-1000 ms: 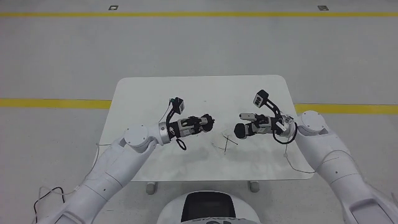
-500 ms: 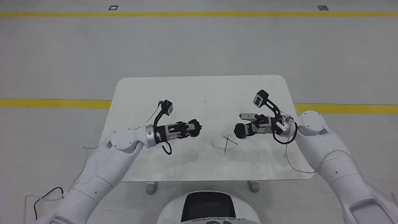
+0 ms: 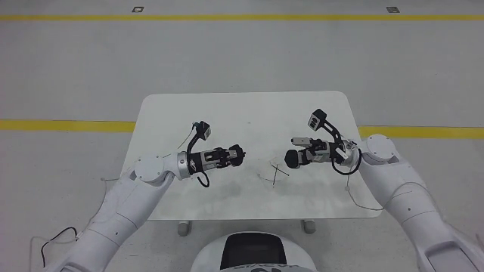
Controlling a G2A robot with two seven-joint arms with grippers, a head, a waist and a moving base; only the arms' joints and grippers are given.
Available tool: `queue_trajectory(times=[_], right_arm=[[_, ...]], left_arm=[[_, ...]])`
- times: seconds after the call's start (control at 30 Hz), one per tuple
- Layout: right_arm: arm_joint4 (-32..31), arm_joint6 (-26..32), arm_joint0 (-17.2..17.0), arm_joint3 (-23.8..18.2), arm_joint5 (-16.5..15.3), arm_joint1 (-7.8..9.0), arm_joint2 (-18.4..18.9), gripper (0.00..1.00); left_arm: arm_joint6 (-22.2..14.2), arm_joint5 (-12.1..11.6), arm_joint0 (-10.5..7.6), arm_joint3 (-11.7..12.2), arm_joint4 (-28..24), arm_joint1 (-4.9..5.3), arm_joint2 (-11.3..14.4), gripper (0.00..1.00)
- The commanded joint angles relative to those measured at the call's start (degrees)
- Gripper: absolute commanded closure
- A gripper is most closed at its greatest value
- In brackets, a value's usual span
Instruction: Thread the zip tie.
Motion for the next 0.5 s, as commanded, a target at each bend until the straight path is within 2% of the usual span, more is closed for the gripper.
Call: queue_trajectory(times=[0.0, 0.23, 0.47], right_arm=[[-4.75, -1.93, 0.24, -1.35, 1.06, 0.38, 0.19, 0.0], [-19.58, -2.6, 1.44, -6.63, 4.1, 1.99, 1.18, 0.0], [-32.45, -1.64, 5.54, -8.47, 4.29, 2.51, -0.7, 0.0]], left_arm=[[0.0, 0.0, 0.0, 0.0, 0.0, 0.0, 0.0, 1.0], [0.0, 0.0, 0.0, 0.0, 0.0, 0.0, 0.0, 1.0], [0.0, 0.0, 0.0, 0.0, 0.0, 0.0, 0.0, 1.0]])
